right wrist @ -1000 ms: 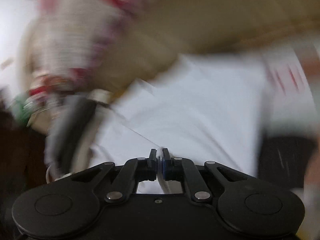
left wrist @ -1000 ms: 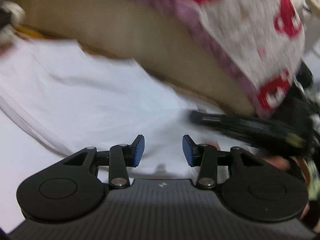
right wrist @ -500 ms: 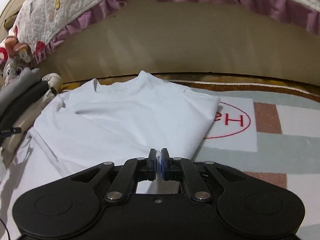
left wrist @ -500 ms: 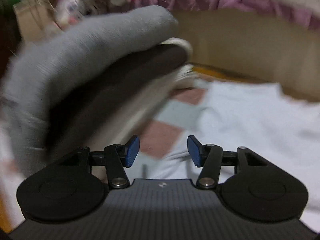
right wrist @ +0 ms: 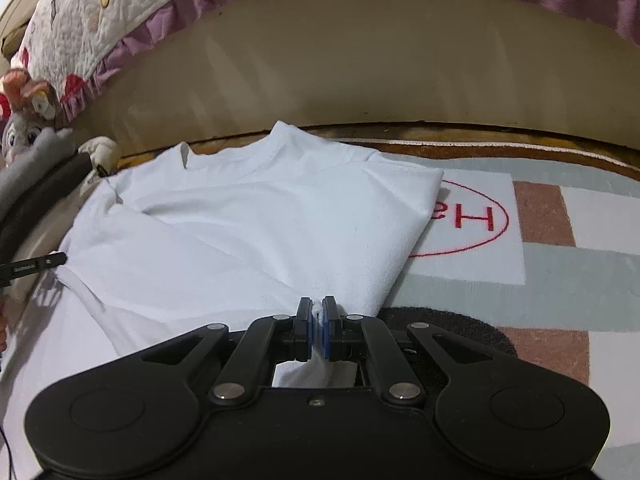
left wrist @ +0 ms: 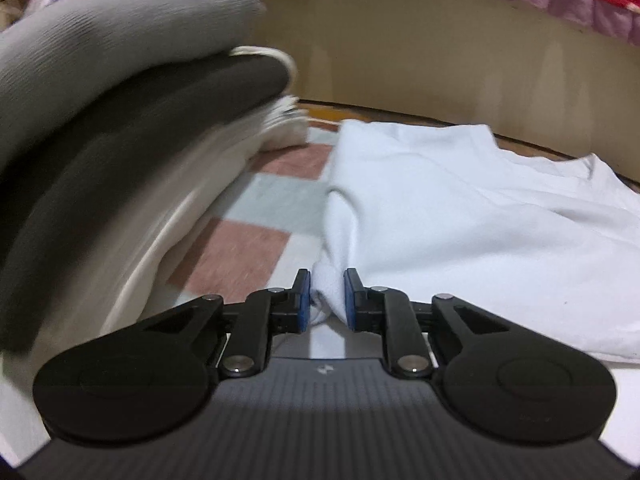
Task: Fold clothes
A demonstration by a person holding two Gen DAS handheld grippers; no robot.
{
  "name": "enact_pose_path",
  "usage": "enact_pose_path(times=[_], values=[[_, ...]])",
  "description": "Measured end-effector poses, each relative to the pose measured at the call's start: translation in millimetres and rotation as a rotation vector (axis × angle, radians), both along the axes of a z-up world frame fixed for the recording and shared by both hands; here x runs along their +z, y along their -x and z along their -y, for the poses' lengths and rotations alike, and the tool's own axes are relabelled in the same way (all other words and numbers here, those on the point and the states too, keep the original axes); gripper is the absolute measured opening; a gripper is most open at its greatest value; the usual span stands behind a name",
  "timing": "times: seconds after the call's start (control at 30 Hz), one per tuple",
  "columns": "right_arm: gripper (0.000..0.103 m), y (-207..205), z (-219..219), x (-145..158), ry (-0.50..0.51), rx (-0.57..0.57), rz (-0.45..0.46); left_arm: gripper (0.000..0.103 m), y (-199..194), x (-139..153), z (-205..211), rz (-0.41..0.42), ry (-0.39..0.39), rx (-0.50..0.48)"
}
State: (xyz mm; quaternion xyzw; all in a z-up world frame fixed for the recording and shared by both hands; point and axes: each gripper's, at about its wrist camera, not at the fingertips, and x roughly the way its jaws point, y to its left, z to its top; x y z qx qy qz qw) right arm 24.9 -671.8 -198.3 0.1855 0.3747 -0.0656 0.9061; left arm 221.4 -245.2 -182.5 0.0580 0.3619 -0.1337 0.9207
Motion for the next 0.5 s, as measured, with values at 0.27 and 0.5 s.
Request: enact_pose_path(times=[0.27,0.5], values=[[0.006,1,3,0,-0.018,0.001,-0.001,0.021,7,-1,-27,0.068,0.144,0.209],[0.006,0,5,-3,-0.037,-0.007,0.000,0.002,22,7,-60,0.007,0.239,0.353]])
